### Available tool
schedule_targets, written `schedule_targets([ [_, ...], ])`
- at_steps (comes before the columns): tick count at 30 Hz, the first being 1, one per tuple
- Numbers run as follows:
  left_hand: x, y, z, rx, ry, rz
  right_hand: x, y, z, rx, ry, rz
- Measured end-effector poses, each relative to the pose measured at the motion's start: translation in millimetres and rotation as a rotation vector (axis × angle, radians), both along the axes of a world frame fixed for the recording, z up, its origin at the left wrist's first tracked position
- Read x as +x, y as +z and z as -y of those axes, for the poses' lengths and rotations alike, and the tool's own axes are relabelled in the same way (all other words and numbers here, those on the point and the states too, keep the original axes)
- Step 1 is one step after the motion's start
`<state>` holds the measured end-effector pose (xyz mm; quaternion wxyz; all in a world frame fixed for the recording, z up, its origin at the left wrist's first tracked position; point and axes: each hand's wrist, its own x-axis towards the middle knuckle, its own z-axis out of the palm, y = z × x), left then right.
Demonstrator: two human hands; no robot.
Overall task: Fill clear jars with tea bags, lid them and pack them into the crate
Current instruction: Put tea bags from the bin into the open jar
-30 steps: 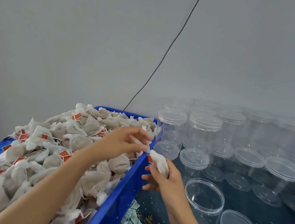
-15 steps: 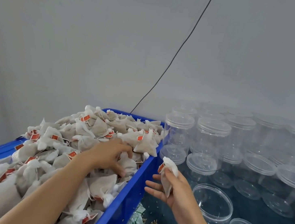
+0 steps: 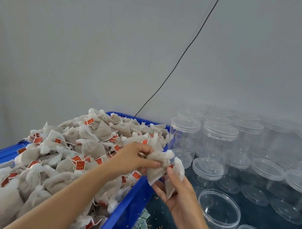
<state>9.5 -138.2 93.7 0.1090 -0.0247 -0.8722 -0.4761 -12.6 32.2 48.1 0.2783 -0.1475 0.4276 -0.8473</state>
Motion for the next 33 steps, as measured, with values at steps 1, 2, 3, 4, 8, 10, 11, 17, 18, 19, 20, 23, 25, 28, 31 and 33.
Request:
schedule_targets([
  [1, -0.5, -3.0, -3.6, -0.005, -0.030, 0.017, 2.2, -0.3, 1.8, -0.006, 0.015, -0.035],
  [2, -0.7, -5.3, -7.0, -0.015, -0.051, 0.034, 3.9, -1.1, 3.5, -0.015, 0.017, -0.047],
  [3, -0.4, -7.0, -9.3, -0.022, -0.073, 0.052, 4.7, -2.9, 5.0, -0.027, 0.010, -0.048],
  [4, 0.0, -7.3, -11.0, -0.016, -0.106, 0.073, 4.9, -5.0, 6.3, -0.032, -0.004, -0.049],
  [8, 3.7, 1.9, -1.9, -0.022, -0.185, 0.185, 2.9, -9.8, 6.6, 0.027, -0.097, -0.028],
  [10, 6.8, 9.2, 12.8, -0.156, 0.017, 0.113, 0.2, -10.4, 5.1, 0.042, -0.141, 0.015],
  [11, 8.9, 13.2, 22.3, -0.298, 0.189, 0.030, -0.9, -10.3, 4.1, 0.046, -0.157, 0.033],
  [17, 30.9, 26.2, 79.1, -0.775, 0.718, 0.146, -4.1, -8.3, 0.6, 0.060, -0.173, 0.088],
  [18, 33.0, 25.8, 82.7, -0.817, 0.688, 0.273, -4.6, -8.5, 0.4, 0.066, -0.182, 0.097],
  [19, 33.6, 24.9, 84.5, -0.863, 0.660, 0.351, -5.2, -8.6, 0.3, 0.072, -0.190, 0.105],
  [20, 33.3, 23.7, 85.8, -0.897, 0.650, 0.370, -5.5, -8.5, 0.1, 0.079, -0.194, 0.109],
  [23, 30.7, 23.6, 88.2, -0.931, 0.693, 0.334, -5.7, -8.1, -0.7, 0.096, -0.182, 0.109],
  [25, 29.9, 23.5, 89.0, -0.874, 0.739, 0.262, -4.2, -8.2, -0.8, 0.098, -0.161, 0.111],
  [28, 31.2, 25.1, 82.6, -0.636, 0.759, -0.009, -0.4, -7.6, 0.2, 0.106, -0.125, 0.096],
  [31, 29.8, 31.0, 58.2, -0.450, 0.511, -0.231, 2.6, -7.7, 2.9, 0.073, -0.065, 0.118],
  [33, 27.6, 31.2, 34.5, -0.412, 0.198, -0.235, 3.4, -7.5, 4.2, 0.017, -0.020, 0.183],
])
